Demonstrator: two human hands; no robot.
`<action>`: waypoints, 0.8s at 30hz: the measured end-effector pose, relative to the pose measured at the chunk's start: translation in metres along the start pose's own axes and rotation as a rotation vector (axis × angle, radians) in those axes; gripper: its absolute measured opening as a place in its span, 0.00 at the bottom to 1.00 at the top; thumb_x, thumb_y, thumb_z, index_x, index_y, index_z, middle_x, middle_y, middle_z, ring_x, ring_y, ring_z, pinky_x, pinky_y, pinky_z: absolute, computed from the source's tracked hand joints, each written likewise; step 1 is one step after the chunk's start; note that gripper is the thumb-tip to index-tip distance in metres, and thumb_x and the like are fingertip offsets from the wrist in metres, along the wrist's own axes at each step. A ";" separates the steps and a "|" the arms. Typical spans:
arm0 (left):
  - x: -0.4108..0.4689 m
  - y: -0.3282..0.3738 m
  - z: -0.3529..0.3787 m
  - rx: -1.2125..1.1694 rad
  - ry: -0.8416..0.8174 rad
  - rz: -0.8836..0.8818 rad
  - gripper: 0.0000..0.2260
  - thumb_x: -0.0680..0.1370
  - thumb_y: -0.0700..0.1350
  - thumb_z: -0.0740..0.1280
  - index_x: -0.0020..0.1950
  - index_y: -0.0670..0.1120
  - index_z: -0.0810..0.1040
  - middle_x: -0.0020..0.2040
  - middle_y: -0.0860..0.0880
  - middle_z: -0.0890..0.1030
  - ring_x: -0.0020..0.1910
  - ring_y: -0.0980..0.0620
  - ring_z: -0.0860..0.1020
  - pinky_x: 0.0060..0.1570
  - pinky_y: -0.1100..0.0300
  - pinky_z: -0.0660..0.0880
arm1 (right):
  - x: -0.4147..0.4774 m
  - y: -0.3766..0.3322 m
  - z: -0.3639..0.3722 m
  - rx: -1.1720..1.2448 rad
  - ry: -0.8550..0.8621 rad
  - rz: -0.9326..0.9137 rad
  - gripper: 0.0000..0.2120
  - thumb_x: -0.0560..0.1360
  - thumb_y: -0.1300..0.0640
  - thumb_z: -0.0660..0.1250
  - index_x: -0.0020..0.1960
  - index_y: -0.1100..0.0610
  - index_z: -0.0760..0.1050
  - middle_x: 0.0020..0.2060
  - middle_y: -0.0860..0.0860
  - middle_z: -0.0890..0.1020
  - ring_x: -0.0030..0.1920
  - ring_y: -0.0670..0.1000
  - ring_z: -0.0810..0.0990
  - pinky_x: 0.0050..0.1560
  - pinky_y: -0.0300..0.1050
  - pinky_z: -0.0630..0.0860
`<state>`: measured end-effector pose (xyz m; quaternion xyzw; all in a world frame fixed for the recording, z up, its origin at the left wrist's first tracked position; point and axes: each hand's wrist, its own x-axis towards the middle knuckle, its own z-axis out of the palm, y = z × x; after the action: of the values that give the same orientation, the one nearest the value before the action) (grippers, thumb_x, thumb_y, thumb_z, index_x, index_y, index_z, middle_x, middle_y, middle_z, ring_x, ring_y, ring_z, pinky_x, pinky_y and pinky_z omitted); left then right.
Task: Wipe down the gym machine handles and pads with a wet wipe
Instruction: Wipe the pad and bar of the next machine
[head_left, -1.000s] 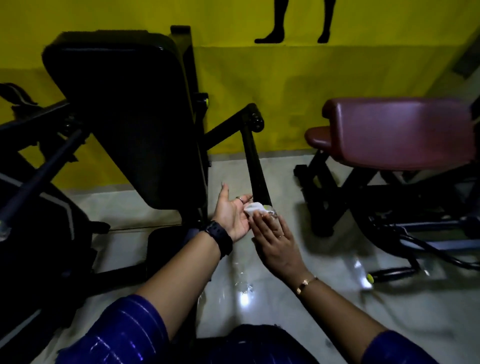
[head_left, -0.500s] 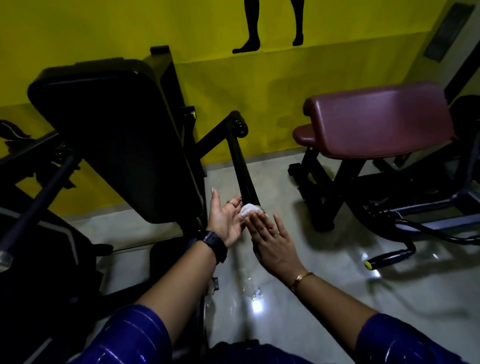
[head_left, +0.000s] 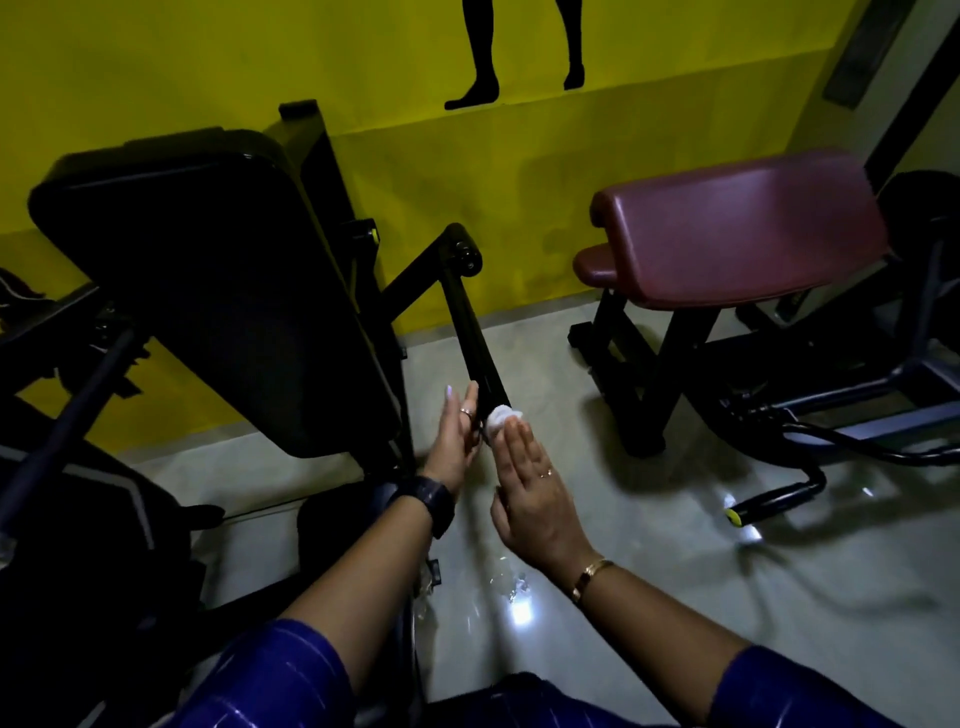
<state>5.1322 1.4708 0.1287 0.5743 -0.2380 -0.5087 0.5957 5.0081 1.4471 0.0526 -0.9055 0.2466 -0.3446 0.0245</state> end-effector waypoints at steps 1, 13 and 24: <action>0.001 -0.004 -0.002 0.123 -0.005 0.064 0.24 0.84 0.56 0.43 0.79 0.49 0.56 0.74 0.44 0.67 0.63 0.54 0.75 0.70 0.59 0.64 | 0.001 -0.003 0.000 -0.044 -0.041 -0.049 0.35 0.68 0.64 0.65 0.74 0.66 0.60 0.76 0.59 0.59 0.77 0.59 0.55 0.74 0.56 0.58; 0.051 0.037 -0.087 1.649 -0.496 0.537 0.35 0.71 0.48 0.47 0.80 0.52 0.42 0.80 0.51 0.42 0.79 0.50 0.44 0.75 0.53 0.44 | 0.060 -0.037 0.004 -0.544 -0.086 0.370 0.31 0.70 0.55 0.59 0.73 0.61 0.66 0.66 0.57 0.74 0.67 0.56 0.71 0.72 0.57 0.59; 0.085 0.044 -0.108 1.838 -0.648 0.714 0.33 0.81 0.47 0.54 0.80 0.51 0.38 0.80 0.50 0.40 0.79 0.50 0.44 0.76 0.49 0.46 | 0.069 -0.065 0.013 -0.788 -0.165 0.345 0.25 0.75 0.63 0.52 0.70 0.63 0.70 0.67 0.60 0.74 0.67 0.60 0.73 0.68 0.60 0.66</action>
<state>5.2717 1.4358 0.1195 0.5389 -0.8392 -0.0546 -0.0487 5.0884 1.4701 0.0989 -0.8158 0.5039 -0.1418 -0.2459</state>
